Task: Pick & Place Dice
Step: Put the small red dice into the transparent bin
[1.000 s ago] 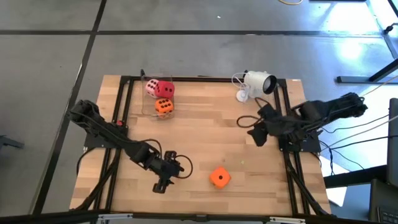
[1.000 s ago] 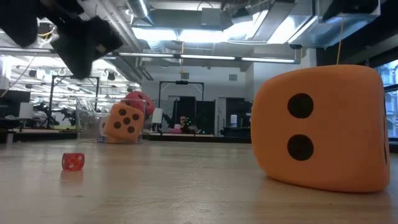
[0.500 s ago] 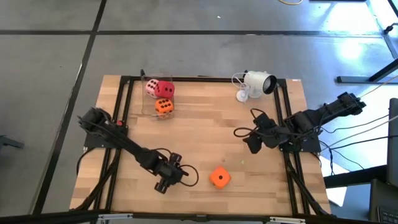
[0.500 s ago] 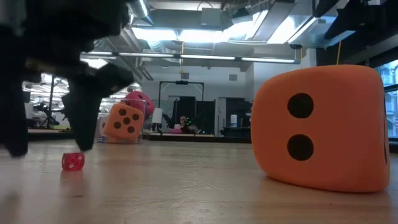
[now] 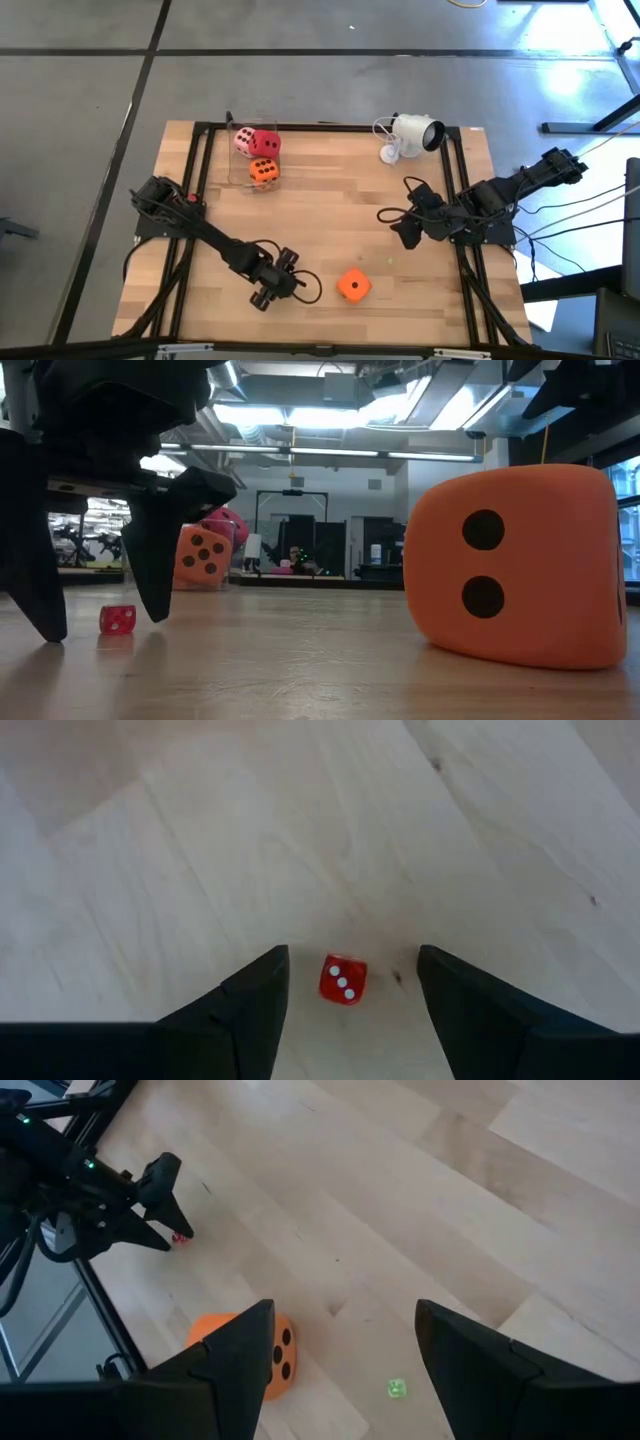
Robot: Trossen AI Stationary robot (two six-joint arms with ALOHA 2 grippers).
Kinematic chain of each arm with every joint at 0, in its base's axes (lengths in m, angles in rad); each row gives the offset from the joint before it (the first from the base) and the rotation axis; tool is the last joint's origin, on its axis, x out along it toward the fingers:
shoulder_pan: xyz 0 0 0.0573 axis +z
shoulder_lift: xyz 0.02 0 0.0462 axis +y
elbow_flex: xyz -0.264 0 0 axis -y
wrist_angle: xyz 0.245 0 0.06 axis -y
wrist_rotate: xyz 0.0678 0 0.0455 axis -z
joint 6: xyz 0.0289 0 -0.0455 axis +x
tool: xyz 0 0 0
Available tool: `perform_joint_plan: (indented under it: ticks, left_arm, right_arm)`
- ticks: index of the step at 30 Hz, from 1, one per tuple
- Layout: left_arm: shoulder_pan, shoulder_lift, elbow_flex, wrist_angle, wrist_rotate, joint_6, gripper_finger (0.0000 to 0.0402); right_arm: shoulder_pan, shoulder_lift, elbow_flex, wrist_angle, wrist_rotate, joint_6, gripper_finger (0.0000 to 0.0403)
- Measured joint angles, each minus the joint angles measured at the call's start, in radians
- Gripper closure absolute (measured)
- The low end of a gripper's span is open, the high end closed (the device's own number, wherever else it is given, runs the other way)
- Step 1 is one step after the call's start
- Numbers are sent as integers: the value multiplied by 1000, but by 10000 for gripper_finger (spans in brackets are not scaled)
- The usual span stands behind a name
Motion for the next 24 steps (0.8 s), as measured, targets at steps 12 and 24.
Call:
perform_joint_plan:
  ticks: [12,24]
  left_arm:
    - [12,3,-1,-10,33,24,252]
    - [41,5,-2,-22,34,32,299]
  right_arm:
    - [0,0,0,51,0,-15,160]
    - [2,0,0,94,-1,-23,160]
